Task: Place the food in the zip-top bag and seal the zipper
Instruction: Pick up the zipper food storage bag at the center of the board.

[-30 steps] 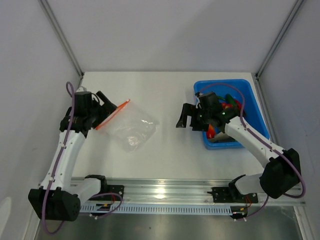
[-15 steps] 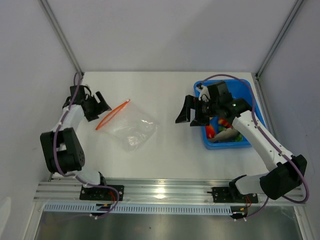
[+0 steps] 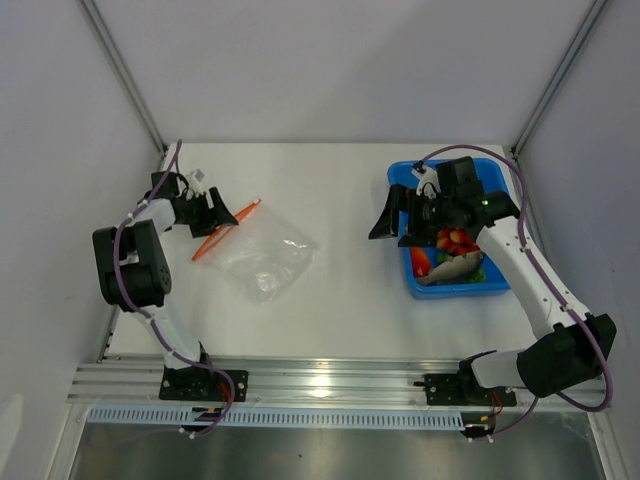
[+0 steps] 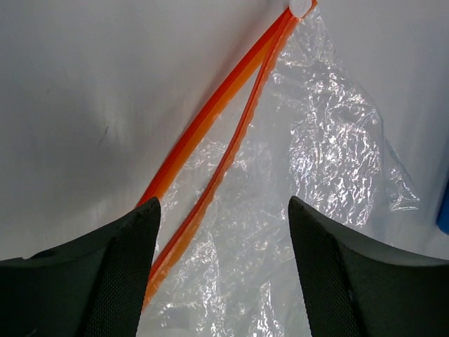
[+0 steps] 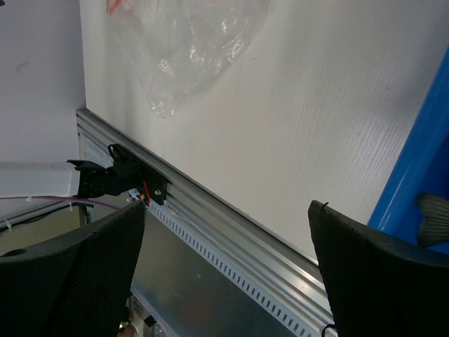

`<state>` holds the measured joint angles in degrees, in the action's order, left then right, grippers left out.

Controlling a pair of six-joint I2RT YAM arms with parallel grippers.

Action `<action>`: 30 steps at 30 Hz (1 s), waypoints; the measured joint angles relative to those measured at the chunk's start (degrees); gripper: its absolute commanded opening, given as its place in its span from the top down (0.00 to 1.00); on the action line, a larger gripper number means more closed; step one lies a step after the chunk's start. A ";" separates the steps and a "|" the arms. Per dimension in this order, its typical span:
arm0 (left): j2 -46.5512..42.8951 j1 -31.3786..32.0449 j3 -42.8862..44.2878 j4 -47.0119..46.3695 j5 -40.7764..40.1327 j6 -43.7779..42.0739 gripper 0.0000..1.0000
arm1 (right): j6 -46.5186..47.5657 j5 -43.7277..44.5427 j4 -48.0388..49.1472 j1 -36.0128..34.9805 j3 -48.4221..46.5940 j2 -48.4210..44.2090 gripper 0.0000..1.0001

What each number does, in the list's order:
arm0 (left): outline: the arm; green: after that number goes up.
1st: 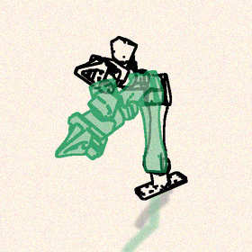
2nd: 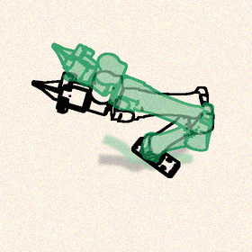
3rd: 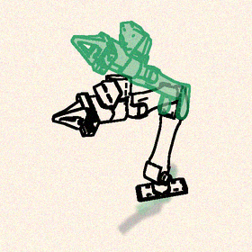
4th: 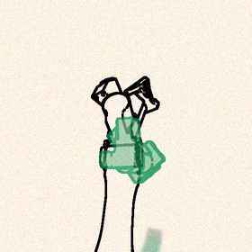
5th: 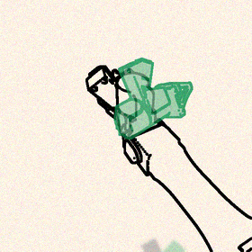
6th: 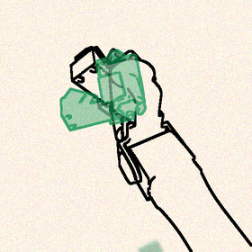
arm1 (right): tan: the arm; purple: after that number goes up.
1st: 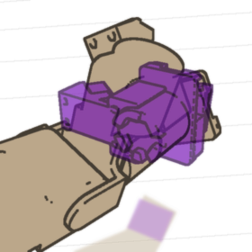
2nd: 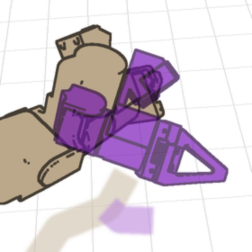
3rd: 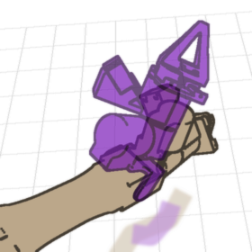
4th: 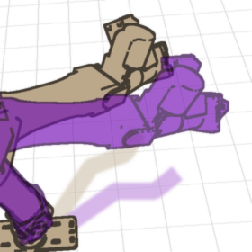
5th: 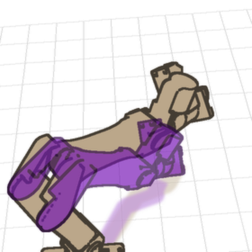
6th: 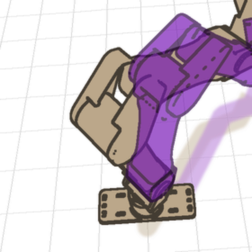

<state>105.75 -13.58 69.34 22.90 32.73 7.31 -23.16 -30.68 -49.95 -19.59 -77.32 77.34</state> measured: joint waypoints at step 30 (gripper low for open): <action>-14.99 22.34 1.95 10.80 -4.02 3.15 0.99 | -2.14 8.70 2.12 -1.01 0.46 2.73 0.01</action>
<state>90.76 8.75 71.29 33.69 28.71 10.46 -25.30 -21.98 -47.83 -20.60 -76.86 80.07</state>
